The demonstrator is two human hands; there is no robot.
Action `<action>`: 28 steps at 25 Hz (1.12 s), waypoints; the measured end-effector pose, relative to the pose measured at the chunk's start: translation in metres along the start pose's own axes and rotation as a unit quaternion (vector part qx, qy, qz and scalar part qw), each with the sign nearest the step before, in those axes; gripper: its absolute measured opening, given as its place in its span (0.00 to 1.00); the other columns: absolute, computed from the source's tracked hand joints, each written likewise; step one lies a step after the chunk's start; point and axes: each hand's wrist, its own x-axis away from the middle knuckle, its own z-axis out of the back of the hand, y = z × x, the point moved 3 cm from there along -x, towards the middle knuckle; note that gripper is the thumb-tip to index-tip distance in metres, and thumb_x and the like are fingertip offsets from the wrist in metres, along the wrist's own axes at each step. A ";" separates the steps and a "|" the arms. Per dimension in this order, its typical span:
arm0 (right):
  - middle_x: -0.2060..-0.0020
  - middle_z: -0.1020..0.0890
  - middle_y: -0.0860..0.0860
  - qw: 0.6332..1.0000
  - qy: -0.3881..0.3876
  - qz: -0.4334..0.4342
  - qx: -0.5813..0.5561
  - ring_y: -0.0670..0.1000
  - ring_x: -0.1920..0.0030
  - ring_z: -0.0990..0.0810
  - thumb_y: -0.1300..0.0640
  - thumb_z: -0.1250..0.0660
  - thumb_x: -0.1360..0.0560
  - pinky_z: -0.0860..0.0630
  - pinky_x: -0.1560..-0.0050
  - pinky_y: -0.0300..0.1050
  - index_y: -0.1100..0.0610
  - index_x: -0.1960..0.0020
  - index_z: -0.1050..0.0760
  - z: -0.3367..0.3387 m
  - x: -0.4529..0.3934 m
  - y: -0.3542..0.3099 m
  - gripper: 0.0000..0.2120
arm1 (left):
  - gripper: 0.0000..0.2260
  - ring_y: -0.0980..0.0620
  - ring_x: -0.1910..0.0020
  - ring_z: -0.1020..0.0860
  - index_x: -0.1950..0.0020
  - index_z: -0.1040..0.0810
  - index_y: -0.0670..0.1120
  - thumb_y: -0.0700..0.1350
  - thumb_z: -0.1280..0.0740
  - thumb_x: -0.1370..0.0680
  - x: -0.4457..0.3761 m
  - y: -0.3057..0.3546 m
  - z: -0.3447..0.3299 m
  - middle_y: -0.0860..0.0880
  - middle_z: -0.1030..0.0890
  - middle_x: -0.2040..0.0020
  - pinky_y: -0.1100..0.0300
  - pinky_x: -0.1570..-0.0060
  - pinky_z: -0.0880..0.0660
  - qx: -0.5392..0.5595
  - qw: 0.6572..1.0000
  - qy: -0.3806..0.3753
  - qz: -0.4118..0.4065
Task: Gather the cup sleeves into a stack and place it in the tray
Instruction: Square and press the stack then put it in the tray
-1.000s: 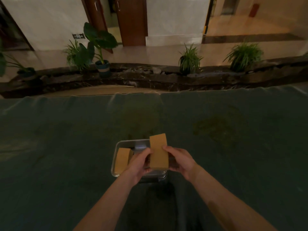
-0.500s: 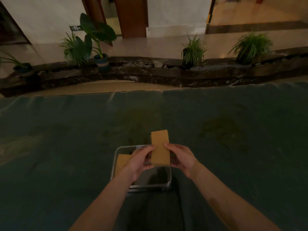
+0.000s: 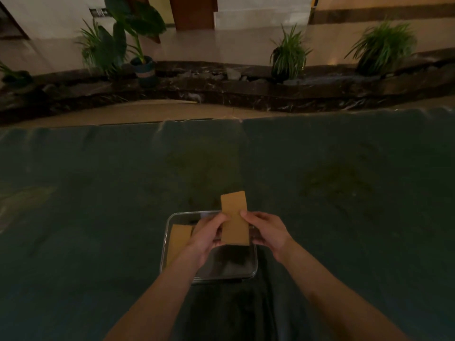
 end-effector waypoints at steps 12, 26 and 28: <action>0.51 0.15 0.53 0.990 0.128 -0.024 0.059 0.52 0.54 0.16 0.55 0.29 0.24 0.18 0.59 0.45 0.56 0.42 0.19 0.020 -0.038 0.050 0.11 | 0.10 0.47 0.43 0.22 0.43 0.24 0.51 0.49 0.31 0.24 -0.016 -0.031 0.010 0.46 0.20 0.42 0.50 0.41 0.25 -0.046 0.995 0.025 0.079; 0.55 0.15 0.53 0.993 0.107 -0.032 0.033 0.51 0.57 0.17 0.55 0.28 0.24 0.22 0.63 0.42 0.50 0.51 0.19 0.022 -0.034 0.047 0.03 | 0.07 0.47 0.41 0.23 0.46 0.23 0.52 0.49 0.31 0.23 -0.040 -0.066 -0.010 0.47 0.20 0.42 0.48 0.37 0.25 -0.122 0.980 0.069 0.143; 0.54 0.15 0.53 0.993 0.107 -0.033 0.041 0.51 0.57 0.17 0.54 0.28 0.24 0.22 0.62 0.42 0.49 0.50 0.19 0.022 -0.034 0.047 0.03 | 0.01 0.47 0.41 0.23 0.52 0.23 0.54 0.48 0.33 0.22 -0.041 -0.066 -0.011 0.48 0.20 0.43 0.46 0.35 0.26 -0.170 0.976 0.079 0.108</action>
